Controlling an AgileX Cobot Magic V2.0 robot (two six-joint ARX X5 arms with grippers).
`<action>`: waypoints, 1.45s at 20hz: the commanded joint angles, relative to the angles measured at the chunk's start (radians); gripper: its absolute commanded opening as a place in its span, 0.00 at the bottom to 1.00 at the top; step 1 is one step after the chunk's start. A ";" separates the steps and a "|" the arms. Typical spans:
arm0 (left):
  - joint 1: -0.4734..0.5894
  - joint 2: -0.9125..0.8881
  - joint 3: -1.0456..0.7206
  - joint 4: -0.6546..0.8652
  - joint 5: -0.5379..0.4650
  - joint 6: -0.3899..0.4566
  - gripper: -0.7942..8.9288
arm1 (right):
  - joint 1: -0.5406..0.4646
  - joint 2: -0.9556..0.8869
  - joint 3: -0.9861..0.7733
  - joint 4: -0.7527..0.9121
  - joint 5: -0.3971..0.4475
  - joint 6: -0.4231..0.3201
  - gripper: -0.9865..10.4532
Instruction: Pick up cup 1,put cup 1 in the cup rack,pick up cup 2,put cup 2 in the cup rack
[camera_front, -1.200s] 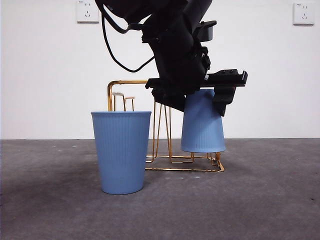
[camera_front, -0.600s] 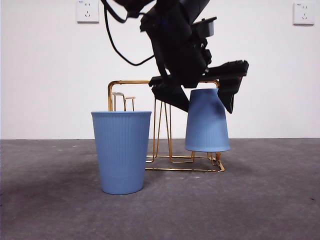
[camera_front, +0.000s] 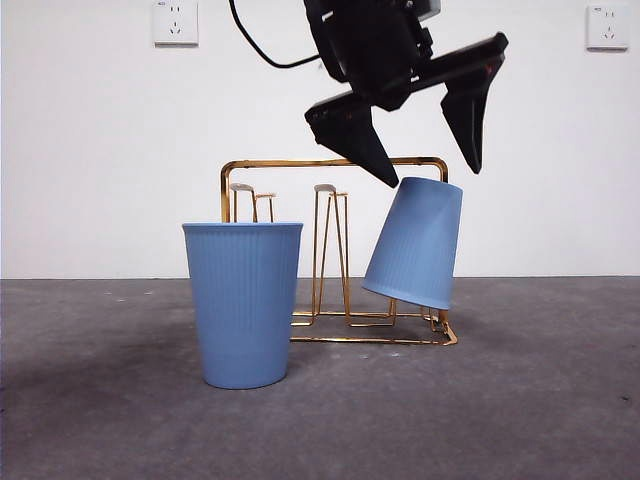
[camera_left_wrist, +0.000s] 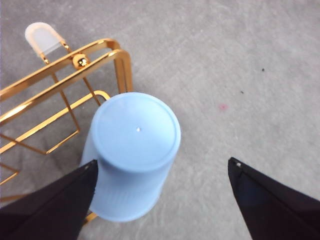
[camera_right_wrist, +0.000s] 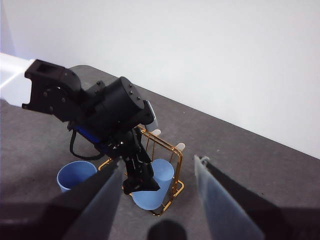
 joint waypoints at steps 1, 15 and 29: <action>-0.002 0.016 0.018 -0.054 0.003 -0.003 0.53 | 0.000 -0.002 -0.004 0.007 -0.004 -0.003 0.30; -0.002 -0.175 0.065 -0.157 0.099 0.000 0.53 | 0.000 0.036 -0.004 0.006 -0.003 0.034 0.30; -0.002 -0.736 0.065 -0.501 -0.183 0.066 0.53 | 0.000 0.640 -0.004 0.138 -0.297 0.155 0.31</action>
